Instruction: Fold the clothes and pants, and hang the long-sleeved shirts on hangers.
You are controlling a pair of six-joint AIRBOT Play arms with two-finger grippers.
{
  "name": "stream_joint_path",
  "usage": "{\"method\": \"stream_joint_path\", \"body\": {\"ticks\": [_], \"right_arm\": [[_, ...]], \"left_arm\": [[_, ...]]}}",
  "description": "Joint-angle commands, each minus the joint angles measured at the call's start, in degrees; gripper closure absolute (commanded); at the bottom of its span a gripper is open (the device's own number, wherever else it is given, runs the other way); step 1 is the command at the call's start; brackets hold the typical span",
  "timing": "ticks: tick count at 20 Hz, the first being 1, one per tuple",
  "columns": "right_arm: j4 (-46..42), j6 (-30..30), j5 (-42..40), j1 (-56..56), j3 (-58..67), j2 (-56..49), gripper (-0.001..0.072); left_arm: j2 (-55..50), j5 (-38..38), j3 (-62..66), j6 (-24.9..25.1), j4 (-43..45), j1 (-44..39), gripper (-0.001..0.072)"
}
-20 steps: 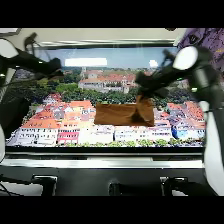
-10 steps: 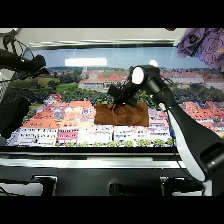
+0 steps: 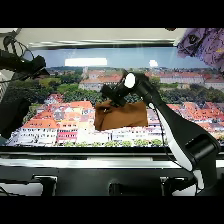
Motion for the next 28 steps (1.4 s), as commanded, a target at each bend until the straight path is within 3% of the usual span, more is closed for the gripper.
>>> {"method": "stream_joint_path", "body": {"ticks": [1,7,11,13,17,21,27,28], "right_arm": [[4.6,-6.3,-4.4,0.0,0.1,-0.1,0.0161],[4.4,-15.5,2.1,-11.3,0.1,7.2,0.0161],[0.5,-30.8,18.2,-28.1,-0.2,12.2,0.0164],[-0.4,-36.8,21.0,-35.7,-3.2,12.9,0.0164],[11.0,-46.5,15.7,-45.6,-20.4,12.9,0.0163],[21.4,-56.8,8.7,-46.0,-34.9,10.2,0.0164],[28.9,-63.2,2.8,-40.4,-36.7,2.7,0.0187],[29.7,-63.4,1.5,-39.3,-36.7,2.2,0.0219]], "left_arm": [[0.0,0.0,-1.4,-0.1,0.0,0.0,0.0687],[0.0,0.1,-2.1,-0.2,0.0,0.0,0.0687],[0.2,0.2,-2.1,-0.2,0.0,0.2,0.0687],[0.3,0.2,-2.1,-0.2,0.0,0.5,0.0687],[0.4,0.2,-2.1,-0.2,0.0,1.0,0.0687],[0.4,0.2,-2.1,0.0,0.0,1.2,0.0687],[0.4,0.2,-2.1,0.0,0.0,1.1,0.0687],[0.4,0.2,-2.1,0.0,0.0,1.1,0.0687]]}}
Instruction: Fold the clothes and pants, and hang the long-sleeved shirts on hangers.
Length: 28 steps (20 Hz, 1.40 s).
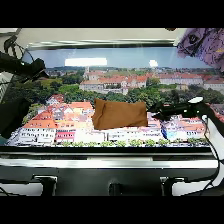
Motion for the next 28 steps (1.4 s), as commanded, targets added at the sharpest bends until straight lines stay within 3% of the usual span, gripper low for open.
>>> {"method": "stream_joint_path", "body": {"ticks": [1,4,7,9,11,17,21,24,28], "right_arm": [[4.8,-3.4,-4.9,3.4,-1.1,-2.6,0.0245],[5.0,-3.4,-6.4,6.2,-1.0,-2.7,0.0357],[6.9,-3.7,-6.2,7.0,-0.7,-2.3,0.0678],[6.8,-2.5,-5.4,6.9,2.5,-1.0,0.0682],[4.0,2.7,-4.7,6.9,9.1,-0.3,0.0682],[-11.6,21.8,-4.3,6.9,31.4,-0.2,0.0682],[-23.7,31.0,-4.4,6.9,41.3,-0.2,0.0683],[-29.8,36.5,-4.4,5.3,46.8,-0.2,0.0683],[-29.8,38.5,-4.7,-0.9,51.3,-0.2,0.0683]], "left_arm": [[0.0,0.0,0.0,0.0,0.0,0.0,0.0687],[0.0,0.0,0.0,0.0,0.0,0.0,0.0687],[0.0,0.0,0.0,0.0,0.0,0.0,0.0687],[0.0,0.0,0.0,0.0,0.0,0.0,0.0687],[0.0,0.0,0.0,0.0,0.0,0.0,0.0687],[0.0,0.0,0.0,0.0,-1.1,0.0,0.0687],[0.0,0.0,0.0,0.0,-1.1,0.0,0.0687],[0.0,-0.1,0.0,0.0,-1.1,0.0,0.0686],[0.0,-0.2,0.0,0.0,-1.1,0.0,0.0687]]}}
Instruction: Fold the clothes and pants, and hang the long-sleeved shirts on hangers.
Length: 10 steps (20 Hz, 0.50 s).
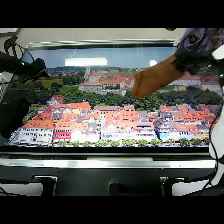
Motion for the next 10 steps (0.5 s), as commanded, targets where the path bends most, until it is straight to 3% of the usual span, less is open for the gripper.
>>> {"method": "stream_joint_path", "body": {"ticks": [1,5,10], "right_arm": [[-2.7,3.3,-0.3,-5.2,4.5,0.1,0.0683],[-4.1,3.5,0.3,-12.7,5.2,0.1,0.0683],[-14.0,5.3,9.9,-22.4,4.8,0.1,0.0685]], "left_arm": [[0.0,-0.1,0.0,0.0,0.0,0.0,0.0686],[0.0,-0.1,0.0,0.0,0.0,0.0,0.0687],[0.0,-0.1,0.0,0.0,0.0,0.0,0.0687]]}}
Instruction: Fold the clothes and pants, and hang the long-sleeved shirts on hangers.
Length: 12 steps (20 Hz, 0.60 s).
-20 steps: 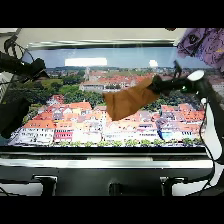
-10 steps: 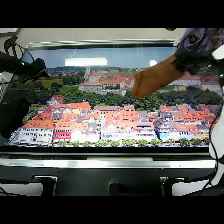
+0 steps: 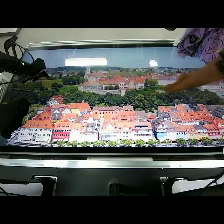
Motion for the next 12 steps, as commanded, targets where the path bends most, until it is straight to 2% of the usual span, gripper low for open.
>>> {"method": "stream_joint_path", "body": {"ticks": [1,4,7,12], "right_arm": [[-7.6,0.5,7.9,-6.7,-0.7,0.0,0.0685],[-11.5,-0.7,11.1,-9.6,-6.2,1.4,0.0685],[-14.6,-0.6,10.0,-10.3,-16.1,5.6,0.0685],[-24.2,3.7,8.7,-10.4,-35.2,15.2,0.0684]], "left_arm": [[0.0,0.0,0.0,0.0,0.0,0.0,0.0687],[0.0,0.0,0.0,0.0,0.0,0.0,0.0686],[0.0,0.0,0.0,0.0,0.0,0.0,0.0686],[0.0,0.0,0.0,0.0,0.0,0.0,0.0686]]}}
